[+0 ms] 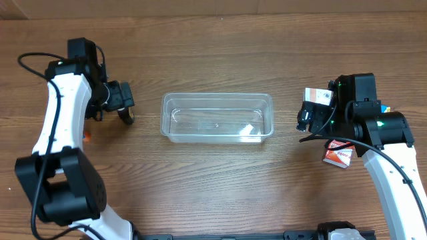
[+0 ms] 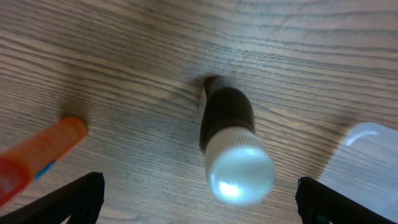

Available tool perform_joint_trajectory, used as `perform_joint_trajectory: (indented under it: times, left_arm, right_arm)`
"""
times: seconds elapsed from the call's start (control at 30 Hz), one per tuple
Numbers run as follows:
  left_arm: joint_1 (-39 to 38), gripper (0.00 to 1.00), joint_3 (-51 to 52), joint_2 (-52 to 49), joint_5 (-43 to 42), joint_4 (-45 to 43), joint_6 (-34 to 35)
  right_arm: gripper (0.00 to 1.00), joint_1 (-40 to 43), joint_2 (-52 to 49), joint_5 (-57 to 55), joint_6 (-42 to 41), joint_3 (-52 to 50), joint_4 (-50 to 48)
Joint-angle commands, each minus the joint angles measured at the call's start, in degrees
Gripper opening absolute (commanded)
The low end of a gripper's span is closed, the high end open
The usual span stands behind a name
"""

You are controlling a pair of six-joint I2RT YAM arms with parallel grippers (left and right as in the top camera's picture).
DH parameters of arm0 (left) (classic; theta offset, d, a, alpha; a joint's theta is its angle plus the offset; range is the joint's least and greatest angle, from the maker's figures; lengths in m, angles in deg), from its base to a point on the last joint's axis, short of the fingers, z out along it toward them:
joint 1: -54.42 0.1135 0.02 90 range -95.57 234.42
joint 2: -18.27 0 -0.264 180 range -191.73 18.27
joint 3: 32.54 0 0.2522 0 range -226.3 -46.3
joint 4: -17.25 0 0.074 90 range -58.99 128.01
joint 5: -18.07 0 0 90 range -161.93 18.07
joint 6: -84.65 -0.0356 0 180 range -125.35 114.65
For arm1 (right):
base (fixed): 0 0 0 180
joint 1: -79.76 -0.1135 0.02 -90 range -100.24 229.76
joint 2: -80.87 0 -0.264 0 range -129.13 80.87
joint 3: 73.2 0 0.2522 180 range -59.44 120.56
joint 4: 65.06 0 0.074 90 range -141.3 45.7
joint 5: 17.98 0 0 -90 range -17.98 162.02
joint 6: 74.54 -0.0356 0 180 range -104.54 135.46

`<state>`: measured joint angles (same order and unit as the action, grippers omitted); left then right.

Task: Pack container
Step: 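Reach the left gripper to the dark bottle and grasp it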

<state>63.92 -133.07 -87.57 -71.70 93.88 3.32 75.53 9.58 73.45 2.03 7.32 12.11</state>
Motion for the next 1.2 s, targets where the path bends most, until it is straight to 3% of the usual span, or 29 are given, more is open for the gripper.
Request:
perform_joint_trajectory:
  times: [0.0,0.13,0.23,0.33,0.37,0.53,0.8,0.93,1.17]
  left_arm:
    - [0.22,1.0,-0.83,-3.15,-0.09,-0.33,1.68]
    - [0.22,0.94,-0.83,-4.11,0.13,-2.82,1.68]
    - [0.2,0.65,-0.83,-4.33,0.09,-3.98,2.54]
    - [0.17,0.43,-0.83,-4.33,-0.24,-4.44,2.56]
    - [0.17,0.41,-0.83,-4.33,-0.31,-4.46,2.75]
    - [0.15,0.36,-0.83,-4.35,-2.43,-4.46,3.19]
    - [-1.53,0.16,-2.29,-4.17,-4.63,-3.87,3.63]
    - [-4.81,0.08,-9.64,-2.86,-4.76,0.7,4.7]
    - [-15.21,0.05,-23.63,4.63,-2.58,9.81,4.7]
  right_arm:
    - [1.0,-0.2,0.2,-0.52,0.33,1.95,-0.26]
    - [1.0,-0.2,-0.5,-0.52,0.33,1.92,-0.26]
    - [1.0,-0.2,-1.03,-0.52,0.33,1.92,-0.2]
    - [1.0,-0.2,-1.03,-0.52,0.33,1.92,-0.2]
    - [1.0,-0.2,-1.03,-0.52,0.33,1.92,-0.2]
    - [1.0,-0.2,-1.03,-0.52,0.33,1.92,-0.07]
    - [1.0,-0.2,-1.03,-0.55,0.33,1.92,-0.04]
    - [1.0,-0.2,-1.03,-0.55,0.33,1.92,-0.07]
    - [1.0,-0.2,-1.03,-0.55,0.33,1.92,-0.09]
